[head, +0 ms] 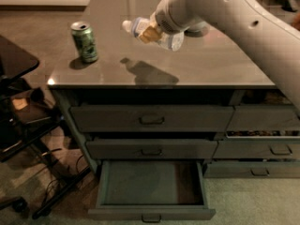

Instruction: Pick blue plastic bottle from bottom drawer and place on counter

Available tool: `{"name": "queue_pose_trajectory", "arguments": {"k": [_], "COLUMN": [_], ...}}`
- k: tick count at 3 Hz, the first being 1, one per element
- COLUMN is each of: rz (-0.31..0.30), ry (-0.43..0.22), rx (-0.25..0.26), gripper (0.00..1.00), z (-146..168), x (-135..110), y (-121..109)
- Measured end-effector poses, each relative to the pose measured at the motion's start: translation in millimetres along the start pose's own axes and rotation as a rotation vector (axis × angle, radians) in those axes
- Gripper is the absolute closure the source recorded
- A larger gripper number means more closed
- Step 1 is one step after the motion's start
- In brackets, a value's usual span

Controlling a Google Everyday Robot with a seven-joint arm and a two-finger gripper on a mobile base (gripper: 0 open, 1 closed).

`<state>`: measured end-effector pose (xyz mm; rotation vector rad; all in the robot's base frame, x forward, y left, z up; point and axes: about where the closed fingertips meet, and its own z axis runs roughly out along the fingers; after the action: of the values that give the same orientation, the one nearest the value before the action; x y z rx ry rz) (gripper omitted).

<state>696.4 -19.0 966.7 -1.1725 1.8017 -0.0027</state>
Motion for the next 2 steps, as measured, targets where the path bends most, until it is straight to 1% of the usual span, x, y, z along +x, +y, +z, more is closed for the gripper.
{"name": "queue_pose_trajectory", "arguments": {"k": [1, 2], "rz": [0.072, 0.161], "ry": [0.061, 0.091], "rx": [-0.032, -0.034], "gripper": [1.00, 1.00], "z": [59.4, 78.1], "x": [11.1, 31.7], "y": [-12.1, -24.0]}}
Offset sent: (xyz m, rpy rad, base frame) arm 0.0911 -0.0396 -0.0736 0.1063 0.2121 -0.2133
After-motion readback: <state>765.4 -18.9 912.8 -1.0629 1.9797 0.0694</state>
